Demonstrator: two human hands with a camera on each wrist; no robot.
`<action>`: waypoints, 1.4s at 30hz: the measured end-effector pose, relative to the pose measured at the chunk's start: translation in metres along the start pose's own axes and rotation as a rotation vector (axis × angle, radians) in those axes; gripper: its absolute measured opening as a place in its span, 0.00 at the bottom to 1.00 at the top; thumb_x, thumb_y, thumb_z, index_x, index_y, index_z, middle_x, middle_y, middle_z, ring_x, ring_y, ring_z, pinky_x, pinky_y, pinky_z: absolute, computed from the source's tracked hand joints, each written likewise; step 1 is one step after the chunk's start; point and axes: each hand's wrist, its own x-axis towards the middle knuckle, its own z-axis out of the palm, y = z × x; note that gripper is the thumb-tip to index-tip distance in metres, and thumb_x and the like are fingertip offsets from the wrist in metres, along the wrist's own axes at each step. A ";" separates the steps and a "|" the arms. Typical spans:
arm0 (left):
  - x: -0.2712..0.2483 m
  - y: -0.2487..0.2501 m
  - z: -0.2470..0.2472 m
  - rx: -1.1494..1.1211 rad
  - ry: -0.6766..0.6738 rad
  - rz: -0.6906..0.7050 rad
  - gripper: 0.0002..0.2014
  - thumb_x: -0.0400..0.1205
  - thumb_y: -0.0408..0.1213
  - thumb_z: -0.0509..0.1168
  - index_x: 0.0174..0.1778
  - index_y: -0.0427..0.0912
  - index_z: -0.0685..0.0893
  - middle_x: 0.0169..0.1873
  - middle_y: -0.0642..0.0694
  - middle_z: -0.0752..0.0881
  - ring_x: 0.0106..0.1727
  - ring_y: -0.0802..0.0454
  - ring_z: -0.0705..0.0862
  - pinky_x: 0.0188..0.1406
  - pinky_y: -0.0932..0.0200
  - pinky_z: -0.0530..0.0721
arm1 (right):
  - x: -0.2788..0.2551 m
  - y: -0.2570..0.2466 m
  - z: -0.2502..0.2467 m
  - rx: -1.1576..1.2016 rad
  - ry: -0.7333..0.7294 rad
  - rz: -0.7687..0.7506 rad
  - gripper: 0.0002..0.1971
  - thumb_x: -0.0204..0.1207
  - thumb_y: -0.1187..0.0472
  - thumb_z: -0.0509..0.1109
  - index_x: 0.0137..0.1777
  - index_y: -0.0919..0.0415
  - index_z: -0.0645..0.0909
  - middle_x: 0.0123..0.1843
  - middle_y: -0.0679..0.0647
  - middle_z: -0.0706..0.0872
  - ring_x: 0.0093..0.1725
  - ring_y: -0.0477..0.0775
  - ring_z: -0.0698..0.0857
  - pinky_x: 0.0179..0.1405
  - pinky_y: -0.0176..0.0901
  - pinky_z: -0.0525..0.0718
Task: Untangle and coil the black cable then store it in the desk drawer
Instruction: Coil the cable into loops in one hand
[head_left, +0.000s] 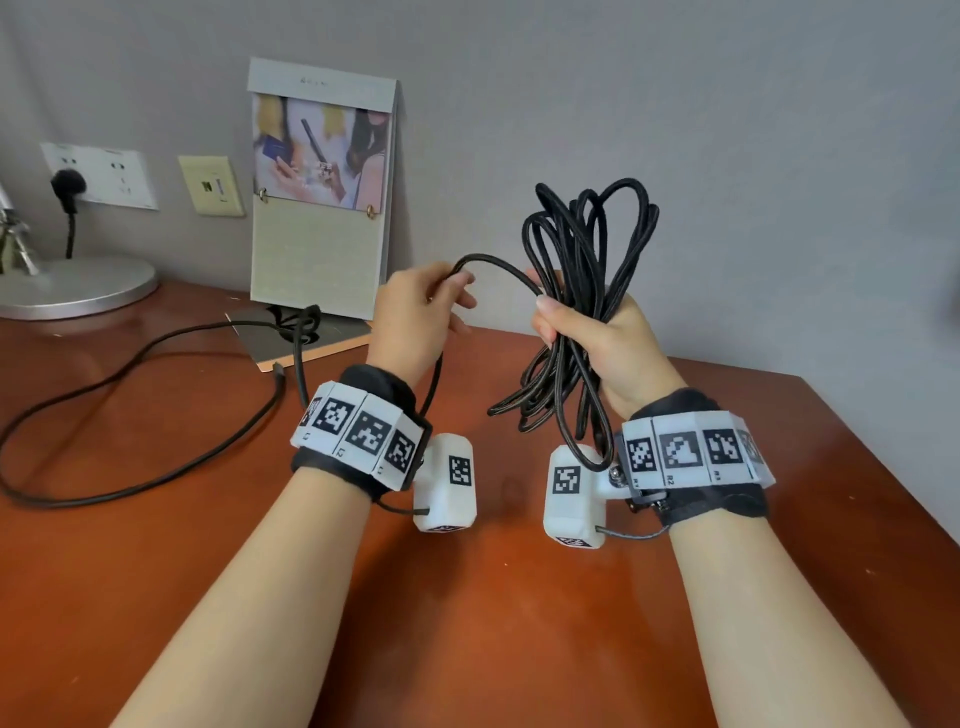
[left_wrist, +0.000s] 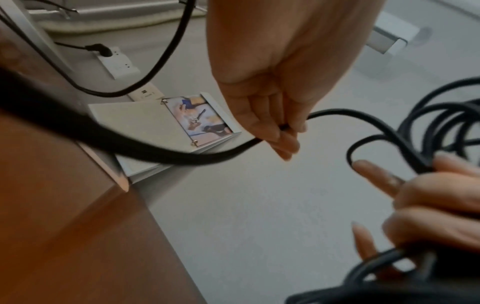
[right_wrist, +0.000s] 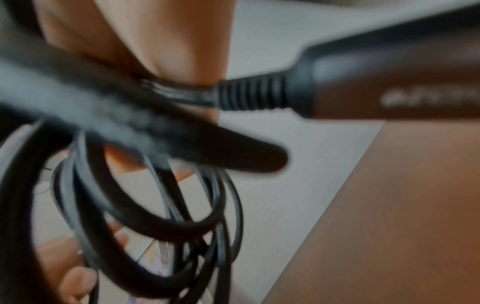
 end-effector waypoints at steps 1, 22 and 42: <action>0.000 0.004 0.000 -0.007 0.028 0.033 0.08 0.85 0.37 0.59 0.50 0.42 0.84 0.34 0.50 0.86 0.23 0.57 0.81 0.36 0.53 0.83 | 0.000 0.001 0.000 -0.015 0.002 0.001 0.15 0.81 0.67 0.64 0.35 0.77 0.76 0.26 0.46 0.77 0.33 0.46 0.78 0.52 0.43 0.78; -0.021 0.056 0.029 -0.600 -0.140 -0.113 0.17 0.87 0.31 0.53 0.73 0.40 0.73 0.68 0.41 0.80 0.67 0.46 0.81 0.65 0.52 0.80 | 0.001 0.009 0.015 0.021 0.173 0.152 0.04 0.75 0.62 0.73 0.43 0.51 0.85 0.41 0.47 0.88 0.48 0.49 0.86 0.58 0.45 0.82; -0.021 0.050 0.026 0.016 0.054 0.084 0.08 0.81 0.34 0.64 0.55 0.46 0.82 0.41 0.51 0.87 0.41 0.53 0.84 0.48 0.55 0.83 | 0.003 0.010 -0.016 0.207 0.592 0.146 0.11 0.78 0.68 0.67 0.34 0.60 0.83 0.36 0.52 0.89 0.42 0.52 0.86 0.49 0.50 0.86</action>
